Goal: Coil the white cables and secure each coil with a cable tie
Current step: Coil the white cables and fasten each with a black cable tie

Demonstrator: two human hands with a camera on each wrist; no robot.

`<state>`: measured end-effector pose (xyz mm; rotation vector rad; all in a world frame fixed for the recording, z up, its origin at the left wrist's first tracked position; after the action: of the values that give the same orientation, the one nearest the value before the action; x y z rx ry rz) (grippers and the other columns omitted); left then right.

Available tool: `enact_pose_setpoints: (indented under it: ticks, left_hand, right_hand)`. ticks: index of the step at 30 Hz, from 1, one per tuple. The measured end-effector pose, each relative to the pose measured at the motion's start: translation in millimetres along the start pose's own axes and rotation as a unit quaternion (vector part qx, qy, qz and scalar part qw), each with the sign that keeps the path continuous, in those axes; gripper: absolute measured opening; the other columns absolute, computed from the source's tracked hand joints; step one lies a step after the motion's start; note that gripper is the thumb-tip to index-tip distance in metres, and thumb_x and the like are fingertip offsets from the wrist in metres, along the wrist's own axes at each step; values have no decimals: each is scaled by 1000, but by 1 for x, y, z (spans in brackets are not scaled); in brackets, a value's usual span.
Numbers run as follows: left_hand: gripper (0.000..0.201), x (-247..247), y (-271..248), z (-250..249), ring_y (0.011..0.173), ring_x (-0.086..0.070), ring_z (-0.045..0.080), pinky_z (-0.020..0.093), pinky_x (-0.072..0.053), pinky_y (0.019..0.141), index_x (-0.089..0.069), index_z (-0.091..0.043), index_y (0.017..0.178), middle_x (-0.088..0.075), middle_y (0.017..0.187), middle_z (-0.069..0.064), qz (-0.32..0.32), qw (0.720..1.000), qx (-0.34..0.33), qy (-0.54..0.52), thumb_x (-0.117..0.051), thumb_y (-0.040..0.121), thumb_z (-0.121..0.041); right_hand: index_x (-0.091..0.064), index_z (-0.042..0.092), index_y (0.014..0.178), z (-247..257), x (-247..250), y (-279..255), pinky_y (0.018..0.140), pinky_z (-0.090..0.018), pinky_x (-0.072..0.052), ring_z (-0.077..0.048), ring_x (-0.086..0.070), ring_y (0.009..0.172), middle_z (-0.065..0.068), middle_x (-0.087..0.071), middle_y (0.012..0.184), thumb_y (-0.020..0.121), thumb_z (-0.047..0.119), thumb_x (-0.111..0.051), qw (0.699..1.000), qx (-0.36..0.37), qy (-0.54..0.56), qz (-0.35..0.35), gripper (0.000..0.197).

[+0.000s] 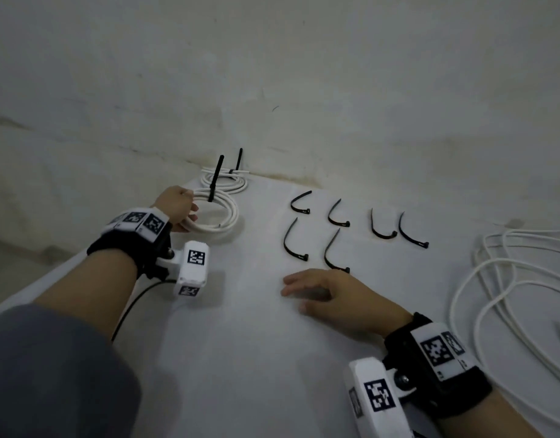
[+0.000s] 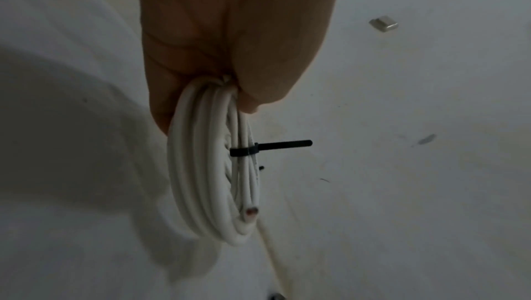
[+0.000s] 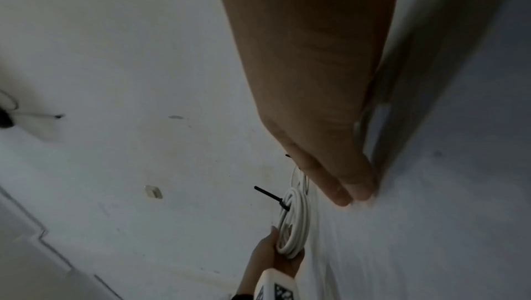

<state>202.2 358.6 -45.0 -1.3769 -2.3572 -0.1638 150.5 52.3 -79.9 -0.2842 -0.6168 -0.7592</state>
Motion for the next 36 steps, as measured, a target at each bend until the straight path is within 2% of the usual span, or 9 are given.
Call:
enact_pose_setpoints:
  ticks: [5,9,12,16,19,21,26,30,36]
  left_hand:
    - [34,10,43,13,77,-57,32,41,-49,65,-49,-5,130,-61,111,24,-52,998,4,40,-31,103,-15]
    - [36,13,62,18,103,-59,40,41,-49,79,-59,-4,121,-61,118,25,-54,997,-18,61,-31,101,-13]
    - [35,11,66,13,103,-59,42,40,-45,84,-63,3,107,-62,110,28,-62,990,-50,119,-44,97,-25]
    - [110,8,67,12,124,-46,39,42,-36,100,-48,-2,132,-47,137,23,30,965,20,261,-52,59,-84]
    - [147,8,63,13,139,-28,34,42,-26,110,-25,-13,148,-24,154,15,73,923,22,378,-54,27,-90]
    - [161,6,67,15,138,-31,33,40,-29,111,-23,-11,148,-26,153,13,80,907,-5,413,-50,11,-90]
    - [136,7,85,19,124,-46,34,41,-42,99,-36,-4,138,-44,139,16,45,910,-38,410,-57,29,-84]
    - [149,10,96,27,117,-52,33,38,-45,93,-43,-5,134,-52,133,15,45,911,-53,406,-48,15,-95]
    - [156,12,67,16,134,-37,34,43,-35,107,-20,-7,148,-32,151,15,35,923,-44,381,-49,20,-91]
  right_hand:
    - [-66,24,117,-3,-3,3,89,3,-31,26,-43,111,23,-49,132,90,3,-61,1000,21,-6,2,35]
    - [-65,26,119,-4,-4,6,92,3,-29,25,-39,116,24,-48,133,91,4,-60,999,30,-24,-2,36]
    - [-66,31,117,-4,-5,6,94,1,-29,22,-37,122,25,-49,133,91,6,-61,999,33,-31,-10,37]
    - [-67,30,116,-4,-6,6,97,-1,-30,19,-38,123,25,-50,132,90,6,-61,999,28,-17,-11,35]
    - [-69,28,114,-3,-6,6,97,-2,-31,19,-40,123,25,-52,131,90,6,-62,999,31,-12,-20,34]
    - [-69,28,113,-1,-6,6,97,-2,-31,19,-40,122,25,-52,130,90,5,-62,999,30,-11,-24,33]
    - [-70,27,112,-2,-6,7,96,-1,-32,19,-43,119,24,-53,129,89,6,-62,999,31,-15,-28,32]
    - [-70,27,111,-1,-6,9,94,-1,-32,18,-43,119,24,-54,129,89,6,-63,999,34,-14,-31,31]
    - [-71,24,110,-2,-7,9,93,-1,-33,18,-45,117,22,-55,127,89,4,-62,998,44,-7,-32,30]
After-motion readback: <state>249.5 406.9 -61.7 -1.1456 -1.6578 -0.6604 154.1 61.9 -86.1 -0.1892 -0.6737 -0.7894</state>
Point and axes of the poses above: each hand's wrist, its own y-axis towards the middle knuckle, its own x-axis out of the back of the hand, z = x × y, the point moved 4 cm from there along y, towards the middle knuckle
